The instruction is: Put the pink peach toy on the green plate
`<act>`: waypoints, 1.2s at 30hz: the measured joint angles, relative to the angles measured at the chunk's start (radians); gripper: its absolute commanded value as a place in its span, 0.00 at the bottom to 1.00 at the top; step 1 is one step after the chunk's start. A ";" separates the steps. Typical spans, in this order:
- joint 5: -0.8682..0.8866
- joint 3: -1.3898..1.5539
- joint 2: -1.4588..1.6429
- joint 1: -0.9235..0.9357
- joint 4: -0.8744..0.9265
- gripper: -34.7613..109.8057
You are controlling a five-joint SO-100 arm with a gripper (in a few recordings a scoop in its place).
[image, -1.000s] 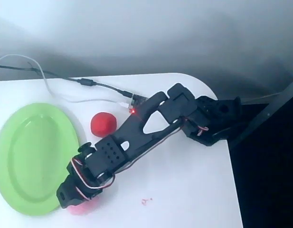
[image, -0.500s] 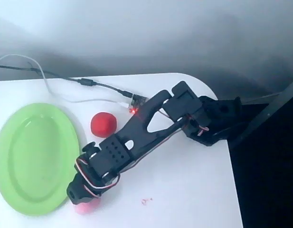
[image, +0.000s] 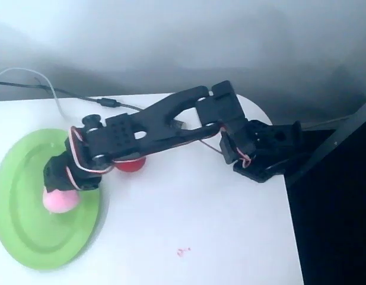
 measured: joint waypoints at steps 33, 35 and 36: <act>-0.002 -0.241 -0.129 0.038 -0.025 0.67; -0.002 -0.187 -0.048 0.035 -0.025 0.62; -0.002 -0.150 0.005 0.032 -0.025 0.58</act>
